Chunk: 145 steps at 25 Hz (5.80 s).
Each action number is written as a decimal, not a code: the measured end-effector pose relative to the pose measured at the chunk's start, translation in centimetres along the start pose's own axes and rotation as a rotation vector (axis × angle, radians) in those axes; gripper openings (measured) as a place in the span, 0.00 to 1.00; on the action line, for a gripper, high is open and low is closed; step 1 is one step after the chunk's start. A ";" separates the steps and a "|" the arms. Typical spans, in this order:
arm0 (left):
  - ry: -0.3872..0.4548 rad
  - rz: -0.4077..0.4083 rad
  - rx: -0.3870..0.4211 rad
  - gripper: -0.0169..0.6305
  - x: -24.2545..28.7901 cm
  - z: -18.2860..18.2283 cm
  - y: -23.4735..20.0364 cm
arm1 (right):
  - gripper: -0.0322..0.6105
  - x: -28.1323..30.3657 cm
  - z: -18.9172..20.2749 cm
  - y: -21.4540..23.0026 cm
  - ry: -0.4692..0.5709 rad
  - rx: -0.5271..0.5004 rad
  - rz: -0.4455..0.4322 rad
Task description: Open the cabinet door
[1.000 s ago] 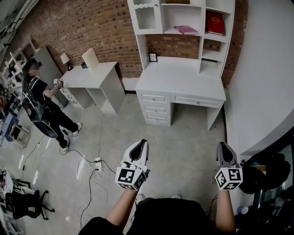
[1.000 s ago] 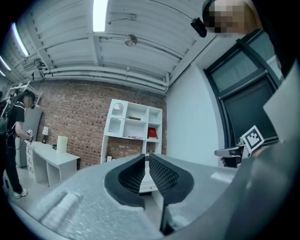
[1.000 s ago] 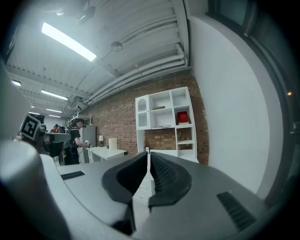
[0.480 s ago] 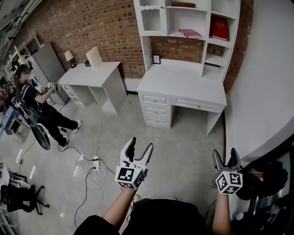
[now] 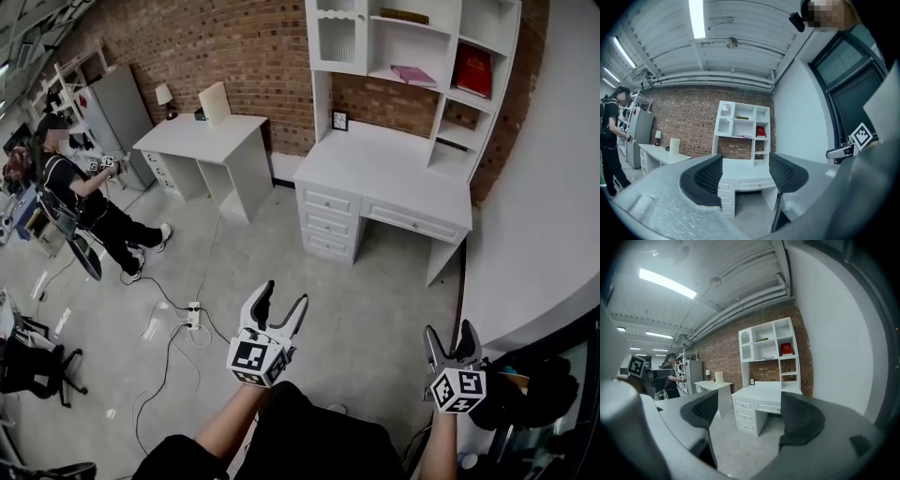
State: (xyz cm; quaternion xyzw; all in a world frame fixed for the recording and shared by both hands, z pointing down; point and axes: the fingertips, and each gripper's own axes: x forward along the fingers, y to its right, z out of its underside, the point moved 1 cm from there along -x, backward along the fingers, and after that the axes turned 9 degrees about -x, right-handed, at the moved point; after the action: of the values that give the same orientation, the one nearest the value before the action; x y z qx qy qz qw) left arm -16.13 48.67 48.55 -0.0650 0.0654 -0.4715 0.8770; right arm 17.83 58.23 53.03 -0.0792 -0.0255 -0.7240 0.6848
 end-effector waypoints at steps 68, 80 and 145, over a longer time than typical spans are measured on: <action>-0.088 0.071 -0.191 0.49 40.9 0.1 -35.3 | 0.68 51.0 -5.9 -3.0 -0.296 -0.055 0.073; -0.111 -0.028 -0.124 0.49 41.8 0.6 -36.5 | 0.68 58.8 -6.9 -2.2 -0.211 -0.110 0.028; 0.023 0.328 0.034 0.49 90.0 -13.6 -24.3 | 0.68 91.9 -16.0 16.1 -0.044 0.059 -0.071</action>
State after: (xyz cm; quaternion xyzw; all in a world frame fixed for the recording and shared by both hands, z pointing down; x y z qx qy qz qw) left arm 10.78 -40.57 34.69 -0.0332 0.0769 -0.3238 0.9424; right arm 27.99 -35.87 49.82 -0.0740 -0.0647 -0.7449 0.6598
